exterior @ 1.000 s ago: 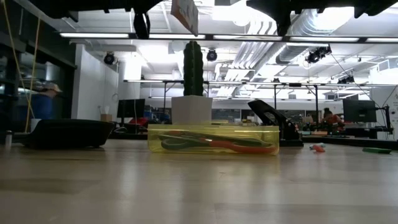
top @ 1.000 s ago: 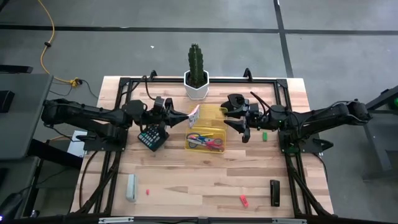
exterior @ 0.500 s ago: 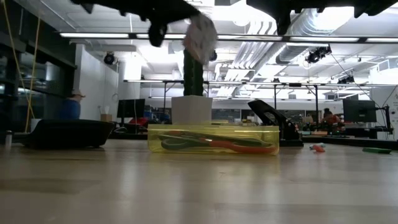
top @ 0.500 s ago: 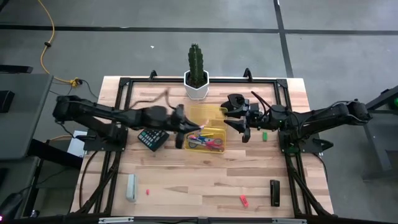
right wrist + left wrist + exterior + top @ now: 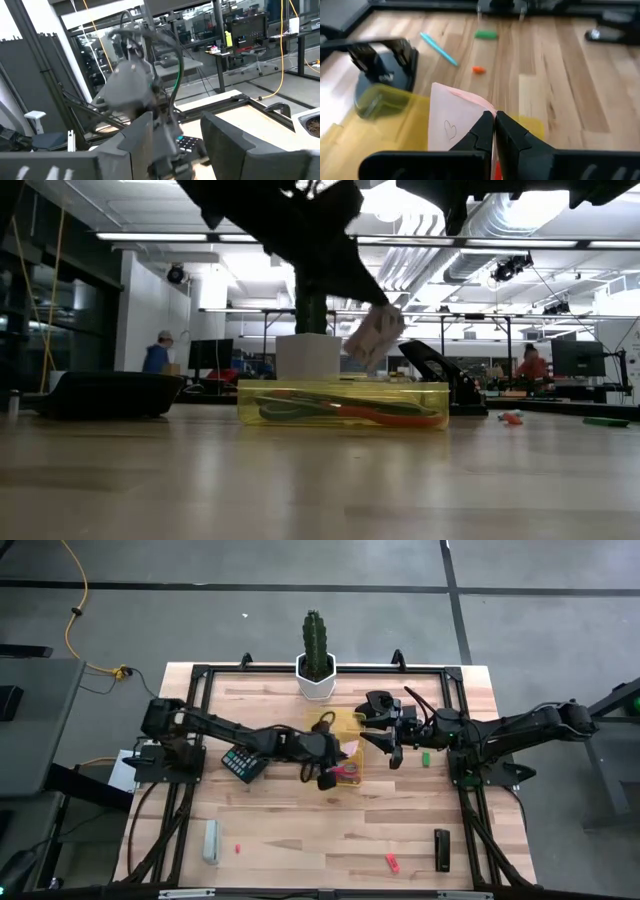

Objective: Pack school essentials
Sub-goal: Put the sticky note into the supply box, then put the blue pen into the supply box

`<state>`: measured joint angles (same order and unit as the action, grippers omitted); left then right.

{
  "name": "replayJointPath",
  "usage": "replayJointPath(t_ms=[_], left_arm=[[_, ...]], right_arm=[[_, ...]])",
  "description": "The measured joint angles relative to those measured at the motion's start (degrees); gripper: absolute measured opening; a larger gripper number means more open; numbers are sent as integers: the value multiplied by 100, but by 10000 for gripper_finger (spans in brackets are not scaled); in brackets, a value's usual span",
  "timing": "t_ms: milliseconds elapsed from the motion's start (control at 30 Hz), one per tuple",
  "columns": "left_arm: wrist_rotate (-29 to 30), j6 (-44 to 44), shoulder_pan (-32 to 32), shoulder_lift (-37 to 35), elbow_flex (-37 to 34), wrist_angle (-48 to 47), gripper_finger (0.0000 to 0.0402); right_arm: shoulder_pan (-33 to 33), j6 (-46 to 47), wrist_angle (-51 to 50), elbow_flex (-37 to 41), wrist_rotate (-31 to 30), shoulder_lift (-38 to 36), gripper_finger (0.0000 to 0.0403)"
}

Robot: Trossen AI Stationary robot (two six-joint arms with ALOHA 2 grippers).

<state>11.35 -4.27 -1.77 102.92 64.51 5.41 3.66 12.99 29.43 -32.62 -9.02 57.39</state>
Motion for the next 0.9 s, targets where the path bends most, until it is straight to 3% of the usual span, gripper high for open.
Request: replayJointPath(t_ms=[133,500,900], left_arm=[[297,-7,120,284,29,-34,0],[198,-325,283,537,27,-94,9],[-492,-798,101,240,15,-289,127]], right_arm=[[0,2,7,0,-2,0,161],[0,0,31,0,-9,0,161],[0,0,28,0,-9,0,161]])
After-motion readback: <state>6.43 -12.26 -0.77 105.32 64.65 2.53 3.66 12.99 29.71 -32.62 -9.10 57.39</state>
